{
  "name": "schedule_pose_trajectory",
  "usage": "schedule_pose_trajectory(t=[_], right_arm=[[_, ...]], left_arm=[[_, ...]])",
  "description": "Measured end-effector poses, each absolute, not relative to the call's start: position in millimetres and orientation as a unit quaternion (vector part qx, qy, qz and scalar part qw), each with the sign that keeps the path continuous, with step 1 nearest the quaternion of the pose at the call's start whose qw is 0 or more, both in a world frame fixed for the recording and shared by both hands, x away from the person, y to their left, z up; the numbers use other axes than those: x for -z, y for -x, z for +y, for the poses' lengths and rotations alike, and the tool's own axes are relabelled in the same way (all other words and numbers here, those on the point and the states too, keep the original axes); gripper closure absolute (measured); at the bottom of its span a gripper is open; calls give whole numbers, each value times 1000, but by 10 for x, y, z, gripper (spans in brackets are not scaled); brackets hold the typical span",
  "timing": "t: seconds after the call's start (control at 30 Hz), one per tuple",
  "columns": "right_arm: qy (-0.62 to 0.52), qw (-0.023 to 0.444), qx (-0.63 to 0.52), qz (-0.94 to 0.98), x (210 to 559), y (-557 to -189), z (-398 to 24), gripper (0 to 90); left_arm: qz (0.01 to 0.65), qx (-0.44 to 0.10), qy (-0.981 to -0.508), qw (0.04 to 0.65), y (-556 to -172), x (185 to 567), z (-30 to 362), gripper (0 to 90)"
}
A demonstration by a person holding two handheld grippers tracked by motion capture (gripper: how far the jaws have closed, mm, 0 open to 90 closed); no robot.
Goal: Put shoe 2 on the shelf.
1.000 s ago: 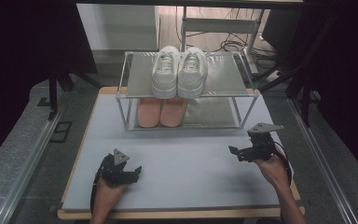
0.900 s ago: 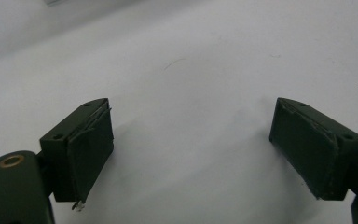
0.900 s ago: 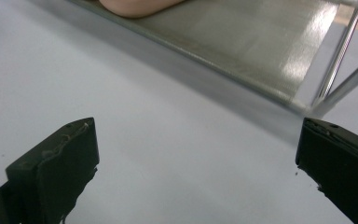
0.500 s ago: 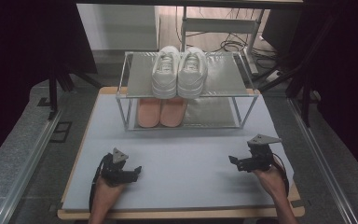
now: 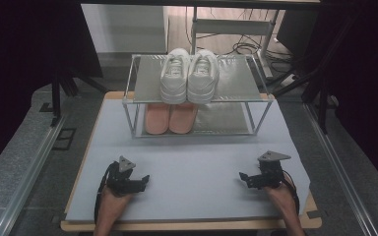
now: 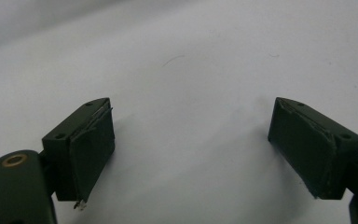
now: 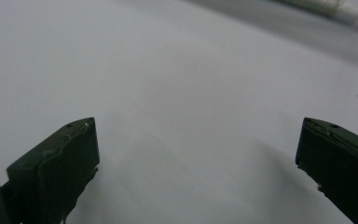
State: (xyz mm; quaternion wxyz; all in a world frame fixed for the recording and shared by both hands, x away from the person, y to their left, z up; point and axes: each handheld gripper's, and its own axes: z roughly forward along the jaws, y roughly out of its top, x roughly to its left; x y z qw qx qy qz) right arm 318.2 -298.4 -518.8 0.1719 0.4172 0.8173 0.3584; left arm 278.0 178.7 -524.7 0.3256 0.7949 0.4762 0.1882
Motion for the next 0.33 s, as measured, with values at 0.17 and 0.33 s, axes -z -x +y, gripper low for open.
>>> schedule_pose_trajectory(t=[0.17,0.33], right_arm=[[-408,173,-344,828,5226,-3178,-2936,34],[-408,173,-345,827,5230,-3175,-2936,34]], left_arm=[[480,-192,-792,325,-2780,5251,1780,125],[483,-191,-792,321,-2785,5249,1785,110]])
